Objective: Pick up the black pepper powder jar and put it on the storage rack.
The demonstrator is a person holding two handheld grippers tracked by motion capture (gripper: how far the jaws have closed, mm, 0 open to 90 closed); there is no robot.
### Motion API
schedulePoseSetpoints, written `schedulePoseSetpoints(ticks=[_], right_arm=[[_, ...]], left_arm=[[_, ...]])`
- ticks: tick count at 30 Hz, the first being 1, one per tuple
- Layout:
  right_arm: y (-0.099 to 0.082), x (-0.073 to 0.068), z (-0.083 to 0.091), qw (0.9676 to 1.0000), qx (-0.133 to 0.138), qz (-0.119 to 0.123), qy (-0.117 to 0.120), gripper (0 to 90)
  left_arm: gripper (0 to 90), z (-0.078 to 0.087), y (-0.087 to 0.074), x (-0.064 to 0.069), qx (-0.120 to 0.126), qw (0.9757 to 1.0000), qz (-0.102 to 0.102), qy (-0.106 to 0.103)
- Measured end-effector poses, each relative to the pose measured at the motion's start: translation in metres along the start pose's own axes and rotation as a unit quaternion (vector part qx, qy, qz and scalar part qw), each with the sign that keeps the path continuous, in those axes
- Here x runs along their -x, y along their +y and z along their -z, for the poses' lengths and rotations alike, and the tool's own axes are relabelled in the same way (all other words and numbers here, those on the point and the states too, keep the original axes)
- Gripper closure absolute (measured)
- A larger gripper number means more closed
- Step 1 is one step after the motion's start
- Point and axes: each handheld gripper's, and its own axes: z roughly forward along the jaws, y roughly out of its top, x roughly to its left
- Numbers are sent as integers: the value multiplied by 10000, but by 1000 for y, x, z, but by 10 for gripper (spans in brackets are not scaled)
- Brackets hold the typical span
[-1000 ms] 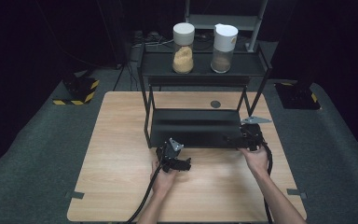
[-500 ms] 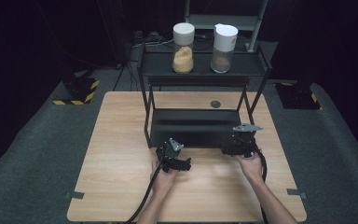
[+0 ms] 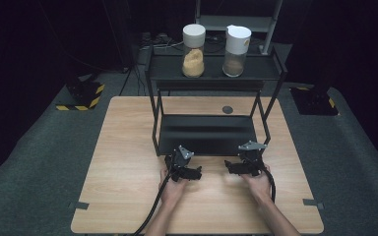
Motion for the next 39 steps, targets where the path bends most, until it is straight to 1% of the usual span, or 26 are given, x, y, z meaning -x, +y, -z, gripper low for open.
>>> schedulePoseSetpoints(ticks=[4, 7, 13, 18, 24, 35, 39], right_arm=[[-3, -5, -5, 9999, -121, 22, -57, 105], [-9, -7, -8, 9999, -141, -17, -68, 103], [-17, -10, -11, 9997, -213, -11, -130, 98], [-23, -12, -11, 9998, -135, -11, -174, 100], [-34, -13, -10, 9998, 74, -30, -193, 96], [-34, -13, -10, 9998, 75, -26, -187, 96], [-33, -13, -11, 9999, 51, -2, -161, 79]], left_arm=[[31, 0, 0, 0, 0, 10000, -6, -5], [31, 0, 0, 0, 2, 10000, 3, 0], [31, 0, 0, 0, 1, 10000, 1, 0], [31, 0, 0, 0, 1, 10000, 2, -1], [31, 0, 0, 0, 13, 10000, 9, -4], [31, 0, 0, 0, 9, 10000, 20, -9], [16, -1, 1, -1, -12, 10000, 1, -38]])
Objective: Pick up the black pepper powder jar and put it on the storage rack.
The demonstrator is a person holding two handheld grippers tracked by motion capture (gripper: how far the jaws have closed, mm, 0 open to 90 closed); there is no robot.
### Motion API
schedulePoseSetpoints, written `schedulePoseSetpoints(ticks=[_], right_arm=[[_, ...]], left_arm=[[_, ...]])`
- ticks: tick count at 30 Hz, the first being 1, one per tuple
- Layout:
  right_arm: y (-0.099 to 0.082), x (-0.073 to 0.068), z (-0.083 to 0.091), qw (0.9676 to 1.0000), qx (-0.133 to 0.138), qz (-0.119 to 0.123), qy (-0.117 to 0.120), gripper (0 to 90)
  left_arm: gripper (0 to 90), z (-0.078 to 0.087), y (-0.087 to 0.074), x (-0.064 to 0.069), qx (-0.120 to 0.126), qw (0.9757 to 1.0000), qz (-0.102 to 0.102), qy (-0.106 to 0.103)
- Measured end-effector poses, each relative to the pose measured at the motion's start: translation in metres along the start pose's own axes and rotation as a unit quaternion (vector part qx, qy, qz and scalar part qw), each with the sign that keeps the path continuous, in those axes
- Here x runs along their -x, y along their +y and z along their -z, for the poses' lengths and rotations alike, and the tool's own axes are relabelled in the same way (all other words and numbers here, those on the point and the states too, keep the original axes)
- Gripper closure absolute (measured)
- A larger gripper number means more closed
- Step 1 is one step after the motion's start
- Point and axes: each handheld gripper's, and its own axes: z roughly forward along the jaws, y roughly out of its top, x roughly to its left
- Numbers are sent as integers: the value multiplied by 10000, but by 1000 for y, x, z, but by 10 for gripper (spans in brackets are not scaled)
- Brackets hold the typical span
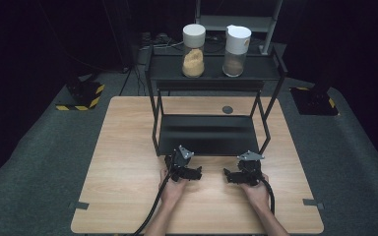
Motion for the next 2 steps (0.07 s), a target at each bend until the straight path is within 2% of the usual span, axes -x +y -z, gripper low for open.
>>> schedulePoseSetpoints(ticks=[2], right_arm=[[0, 0, 0, 10000, -3, -3, 1, 78]], left_arm=[[16, 0, 0, 0, 0, 10000, 7, 6]])
